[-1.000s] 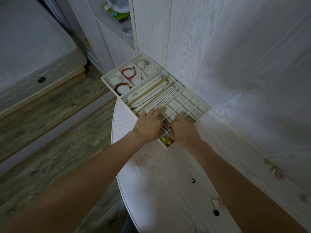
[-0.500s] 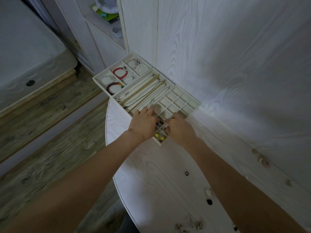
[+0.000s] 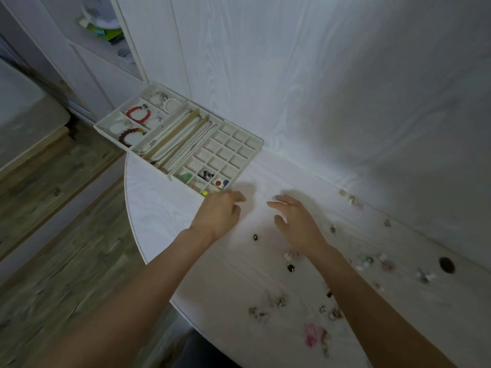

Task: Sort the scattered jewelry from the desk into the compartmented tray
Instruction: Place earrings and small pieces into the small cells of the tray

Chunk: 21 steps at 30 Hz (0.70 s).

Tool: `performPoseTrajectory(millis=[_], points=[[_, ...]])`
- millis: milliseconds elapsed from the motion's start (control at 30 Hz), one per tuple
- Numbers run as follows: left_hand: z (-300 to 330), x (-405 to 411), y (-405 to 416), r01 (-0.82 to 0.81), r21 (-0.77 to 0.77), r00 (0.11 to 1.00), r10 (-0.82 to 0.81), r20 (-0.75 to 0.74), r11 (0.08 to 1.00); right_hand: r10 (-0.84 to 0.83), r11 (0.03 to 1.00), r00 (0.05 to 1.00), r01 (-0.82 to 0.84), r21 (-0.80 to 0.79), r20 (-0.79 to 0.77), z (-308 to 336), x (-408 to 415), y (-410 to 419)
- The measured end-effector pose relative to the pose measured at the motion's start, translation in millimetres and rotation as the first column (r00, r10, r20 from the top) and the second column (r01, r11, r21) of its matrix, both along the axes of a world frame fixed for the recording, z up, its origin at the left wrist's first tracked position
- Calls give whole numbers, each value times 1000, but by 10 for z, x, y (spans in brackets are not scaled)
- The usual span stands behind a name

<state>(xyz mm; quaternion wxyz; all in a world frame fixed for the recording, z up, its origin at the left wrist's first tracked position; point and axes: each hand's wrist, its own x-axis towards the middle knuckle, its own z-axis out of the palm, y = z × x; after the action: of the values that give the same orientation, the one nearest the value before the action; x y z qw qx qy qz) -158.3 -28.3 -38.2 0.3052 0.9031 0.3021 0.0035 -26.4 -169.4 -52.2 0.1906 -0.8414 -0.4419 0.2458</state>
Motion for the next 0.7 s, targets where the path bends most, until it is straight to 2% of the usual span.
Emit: performPoseTrajectory(millis=[200,400,600,700], points=[[-299,33,-524,234,-14,956,-233,-177,972,-43,999,998,44,-22,41,-203,-128,-637],[-536,-81,-811,202,14,974,-200,-102,979,-64,997,998,62,-48,-29,-335,-300,-977],[-721,-118,-881,109,-79,990,-115,-85,991,-59,995,997,55,-82,-46,-347,-358,-1006],[-704,-147,-836,136,71,985,-127,-118,988,-34,997,999,32,-77,-34,-355,-379,-980]])
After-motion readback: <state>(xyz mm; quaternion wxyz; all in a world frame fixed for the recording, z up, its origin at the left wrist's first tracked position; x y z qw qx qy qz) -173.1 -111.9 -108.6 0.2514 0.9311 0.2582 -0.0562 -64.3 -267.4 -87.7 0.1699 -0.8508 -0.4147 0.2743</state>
